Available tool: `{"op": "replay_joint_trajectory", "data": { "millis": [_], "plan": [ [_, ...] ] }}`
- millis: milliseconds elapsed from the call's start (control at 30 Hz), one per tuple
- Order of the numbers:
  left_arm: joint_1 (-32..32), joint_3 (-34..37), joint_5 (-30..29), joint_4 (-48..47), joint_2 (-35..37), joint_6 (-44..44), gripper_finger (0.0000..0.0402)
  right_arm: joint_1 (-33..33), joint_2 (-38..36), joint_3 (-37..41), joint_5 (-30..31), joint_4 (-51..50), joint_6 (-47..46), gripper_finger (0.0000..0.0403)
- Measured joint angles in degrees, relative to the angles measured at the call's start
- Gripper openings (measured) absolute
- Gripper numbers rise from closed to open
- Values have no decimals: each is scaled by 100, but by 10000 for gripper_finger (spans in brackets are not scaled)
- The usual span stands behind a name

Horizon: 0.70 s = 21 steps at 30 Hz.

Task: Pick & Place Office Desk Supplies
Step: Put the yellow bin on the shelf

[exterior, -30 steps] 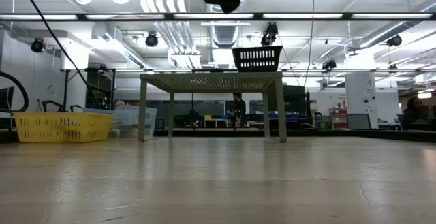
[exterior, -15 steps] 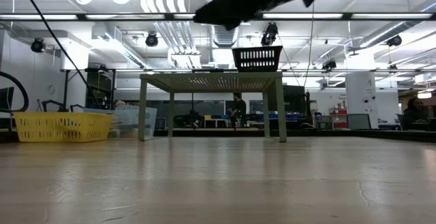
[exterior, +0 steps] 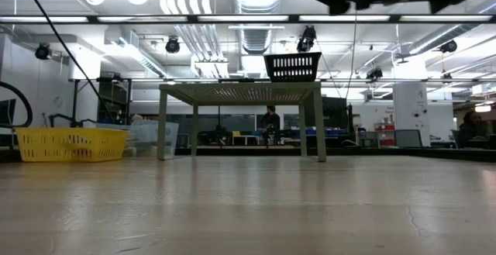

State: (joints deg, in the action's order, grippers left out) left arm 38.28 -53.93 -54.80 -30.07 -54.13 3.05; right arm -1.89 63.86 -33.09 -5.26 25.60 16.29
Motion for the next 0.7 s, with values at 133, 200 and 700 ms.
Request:
{"op": "replay_joint_trajectory", "data": {
  "millis": [133, 200, 700],
  "plan": [
    [0, 1, 2, -2, 0, 0, 133, 203, -1013, 511, -57, -352, -455, 121],
    [0, 0, 0, 0, 0, 0, 133, 206, -1413, 751, -57, -379, -634, 121],
    [0, 0, 2, -2, 0, 0, 133, 205, -2825, 2479, 97, -8, -1084, 121]
  ]
}}
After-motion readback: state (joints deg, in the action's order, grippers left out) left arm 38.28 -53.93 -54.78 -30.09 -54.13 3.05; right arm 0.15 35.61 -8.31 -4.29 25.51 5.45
